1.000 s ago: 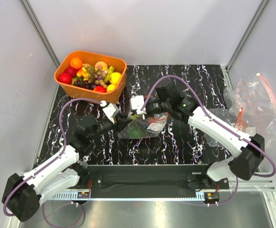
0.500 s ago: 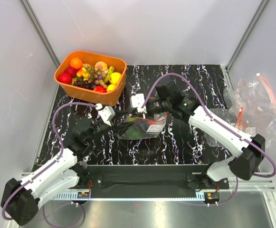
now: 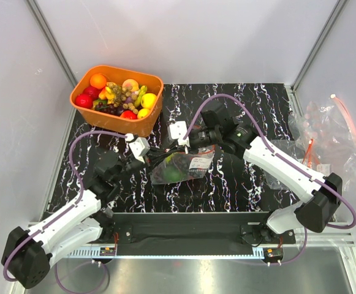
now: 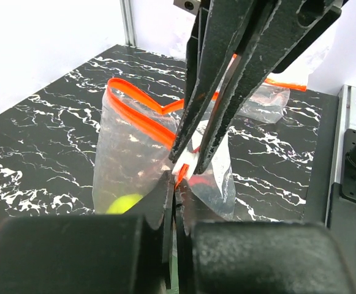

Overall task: Place the food in the zip-top bag and seal the zipper
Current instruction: Zip the zipper food storage bag at the center of the board.

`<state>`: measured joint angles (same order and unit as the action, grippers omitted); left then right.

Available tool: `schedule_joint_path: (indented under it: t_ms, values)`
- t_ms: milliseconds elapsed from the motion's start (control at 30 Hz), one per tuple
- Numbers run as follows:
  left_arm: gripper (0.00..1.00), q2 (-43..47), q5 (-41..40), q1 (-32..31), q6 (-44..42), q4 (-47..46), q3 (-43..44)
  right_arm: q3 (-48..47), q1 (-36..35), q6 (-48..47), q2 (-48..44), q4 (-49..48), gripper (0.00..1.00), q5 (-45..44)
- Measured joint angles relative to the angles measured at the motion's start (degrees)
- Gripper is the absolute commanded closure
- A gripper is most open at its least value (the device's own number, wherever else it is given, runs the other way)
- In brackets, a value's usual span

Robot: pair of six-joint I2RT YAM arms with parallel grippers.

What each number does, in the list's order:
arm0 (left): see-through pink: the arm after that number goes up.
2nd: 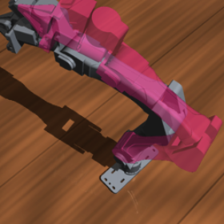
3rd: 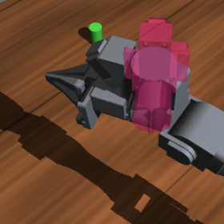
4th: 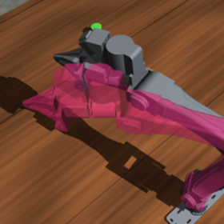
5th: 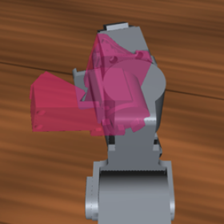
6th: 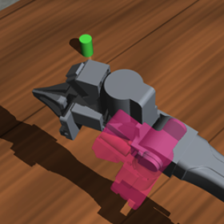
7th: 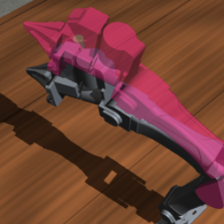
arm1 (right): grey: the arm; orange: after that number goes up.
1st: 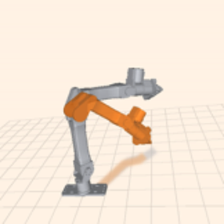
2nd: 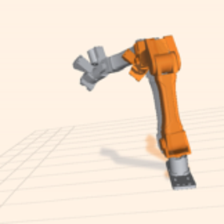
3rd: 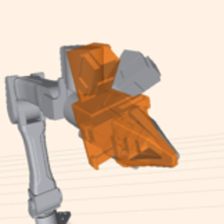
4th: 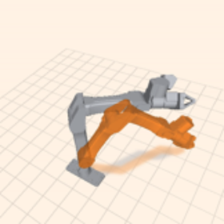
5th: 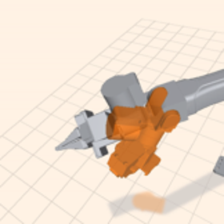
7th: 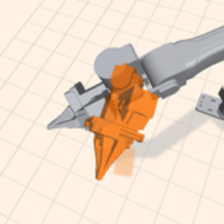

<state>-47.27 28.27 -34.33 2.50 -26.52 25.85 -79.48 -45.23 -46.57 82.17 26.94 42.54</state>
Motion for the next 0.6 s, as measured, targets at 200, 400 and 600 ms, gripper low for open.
schedule_joint_path:
  t_ms: [200, 400, 600]
  values:
    - [1.0, 3.7, -2.2, -0.2, 1.0, -0.2, -2.3, 0.0, -0.5, -0.2, 0.0, 0.1, 1.0, -0.2]
    - [1.0, 7.1, -5.9, -0.2, 2.2, 0.0, -4.1, 0.0, -0.6, -0.6, 0.1, 0.3, 1.0, -2.5]
    - [1.0, 13.2, -14.5, 0.1, 4.2, 1.9, -6.9, 0.0, 1.0, -0.2, 0.6, 2.8, 1.0, -4.6]
